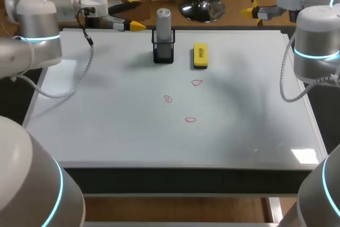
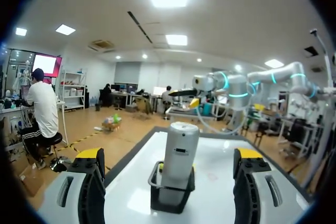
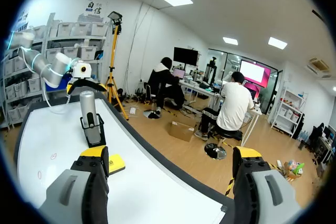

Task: Pick up the inspection probe, press it on each red-marked spot on the whiteboard one by one, put down the probe, pick up the eraser, and wipe off all the red marks.

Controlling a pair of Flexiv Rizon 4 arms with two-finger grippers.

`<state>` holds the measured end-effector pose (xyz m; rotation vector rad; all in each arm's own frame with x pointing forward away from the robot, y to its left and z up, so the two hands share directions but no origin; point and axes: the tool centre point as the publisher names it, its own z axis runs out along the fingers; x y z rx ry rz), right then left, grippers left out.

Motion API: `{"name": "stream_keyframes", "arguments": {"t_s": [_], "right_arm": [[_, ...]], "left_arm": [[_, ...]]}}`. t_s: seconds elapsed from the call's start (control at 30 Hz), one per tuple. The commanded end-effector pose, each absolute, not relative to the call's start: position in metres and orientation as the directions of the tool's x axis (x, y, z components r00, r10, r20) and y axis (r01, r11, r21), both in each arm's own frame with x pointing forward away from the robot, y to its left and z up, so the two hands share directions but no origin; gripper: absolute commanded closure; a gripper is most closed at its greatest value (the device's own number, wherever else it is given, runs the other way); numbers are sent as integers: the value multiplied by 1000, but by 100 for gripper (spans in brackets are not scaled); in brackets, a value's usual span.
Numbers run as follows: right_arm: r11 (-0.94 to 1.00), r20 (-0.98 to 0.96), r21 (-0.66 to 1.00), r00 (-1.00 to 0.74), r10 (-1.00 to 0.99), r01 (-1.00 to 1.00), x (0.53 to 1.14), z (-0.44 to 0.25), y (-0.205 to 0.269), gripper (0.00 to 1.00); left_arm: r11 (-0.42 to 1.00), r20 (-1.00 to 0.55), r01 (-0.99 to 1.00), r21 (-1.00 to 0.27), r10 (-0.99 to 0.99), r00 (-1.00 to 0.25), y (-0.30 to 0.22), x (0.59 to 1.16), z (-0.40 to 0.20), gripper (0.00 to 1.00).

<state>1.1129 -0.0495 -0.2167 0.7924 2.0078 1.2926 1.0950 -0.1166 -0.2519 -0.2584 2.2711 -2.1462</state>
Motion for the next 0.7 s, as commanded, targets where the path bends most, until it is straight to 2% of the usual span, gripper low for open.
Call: {"name": "stream_keyframes", "arguments": {"t_s": [0.03,0.7], "right_arm": [[343,-174,926,-632,755,155,1113,-217,-50,0],[343,-174,926,-632,755,155,1113,-217,-50,0]], "left_arm": [[43,112,-115,-992,-62,-992,-131,1106,-264,0],[46,97,-100,-994,-51,-994,-179,1097,-275,0]]}}
